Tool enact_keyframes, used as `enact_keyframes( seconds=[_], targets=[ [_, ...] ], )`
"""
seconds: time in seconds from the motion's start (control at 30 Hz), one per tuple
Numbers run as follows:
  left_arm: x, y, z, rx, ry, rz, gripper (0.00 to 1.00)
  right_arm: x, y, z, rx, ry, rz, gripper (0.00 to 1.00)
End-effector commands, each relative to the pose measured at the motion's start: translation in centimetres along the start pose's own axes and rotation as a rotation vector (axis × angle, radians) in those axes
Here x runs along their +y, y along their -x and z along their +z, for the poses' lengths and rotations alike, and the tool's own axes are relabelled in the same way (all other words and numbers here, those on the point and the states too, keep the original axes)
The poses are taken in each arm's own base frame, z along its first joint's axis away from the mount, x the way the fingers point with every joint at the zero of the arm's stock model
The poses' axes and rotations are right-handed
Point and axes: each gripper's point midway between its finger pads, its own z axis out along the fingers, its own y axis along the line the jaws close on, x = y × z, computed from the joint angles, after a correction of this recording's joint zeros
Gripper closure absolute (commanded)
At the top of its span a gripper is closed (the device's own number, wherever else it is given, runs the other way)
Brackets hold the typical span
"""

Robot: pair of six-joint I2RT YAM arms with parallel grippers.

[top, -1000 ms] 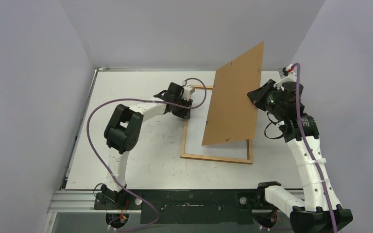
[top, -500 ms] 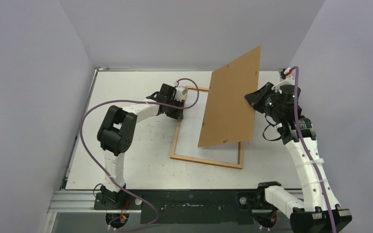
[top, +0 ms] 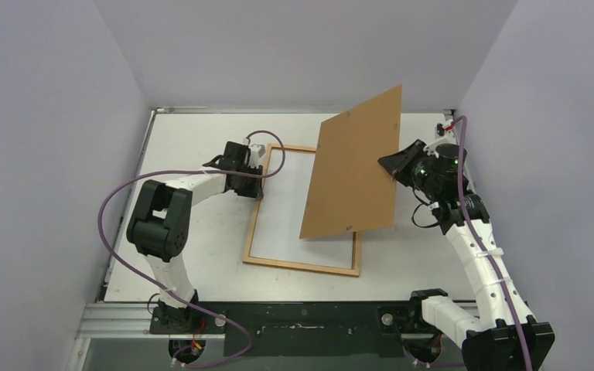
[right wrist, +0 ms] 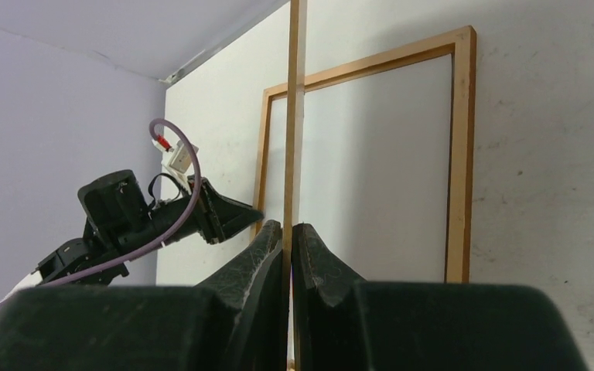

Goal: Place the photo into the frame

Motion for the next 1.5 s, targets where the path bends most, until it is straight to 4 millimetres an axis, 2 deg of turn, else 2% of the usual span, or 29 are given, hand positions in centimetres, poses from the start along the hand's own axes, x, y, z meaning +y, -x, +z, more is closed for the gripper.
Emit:
enact_keyframes(
  seconds=[0.0,0.1,0.2,0.3,0.33,0.43,0.6,0.7,0.87,1.07,1.47],
  targets=[
    [0.6,1.0,-2.6,-0.072,0.011,-0.104,0.8,4.5,2.3,0.0,-0.087,0.216,0.034,0.95],
    [0.5,0.4,-3.2,-0.071,-0.021,-0.192,0.79,4.6,1.3,1.0,-0.056,0.244,0.066,0.95],
    [0.0,0.2,-3.7,-0.075,-0.065,-0.252,0.73,5.0,0.1,1.8,-0.025,0.266,0.085,0.95],
    [-0.1,0.7,-4.6,-0.098,-0.104,-0.297,0.58,5.7,-1.3,2.7,-0.004,0.286,0.088,0.95],
    [0.0,0.8,-5.0,-0.106,-0.108,-0.303,0.53,5.9,-1.8,2.9,0.003,0.291,0.088,0.95],
    [0.9,1.5,-6.4,-0.135,-0.13,-0.328,0.46,6.5,-3.4,3.8,0.03,0.319,0.1,0.95],
    [2.9,2.6,-8.6,-0.191,-0.128,-0.325,0.4,6.3,-5.0,5.2,0.054,0.326,0.132,0.95],
    [3.6,2.5,-9.1,-0.2,-0.112,-0.298,0.39,6.3,-5.7,5.8,0.062,0.327,0.139,0.95],
    [4.3,1.6,-8.8,-0.186,-0.089,-0.259,0.41,6.4,-6.9,6.7,0.073,0.322,0.15,0.95],
    [4.7,-0.1,-7.5,-0.153,-0.083,-0.259,0.52,6.2,-8.2,7.2,0.089,0.309,0.154,0.95],
    [4.6,-0.7,-6.9,-0.143,-0.099,-0.26,0.56,4.3,-10.0,7.9,0.093,0.261,0.167,0.95]
  ],
)
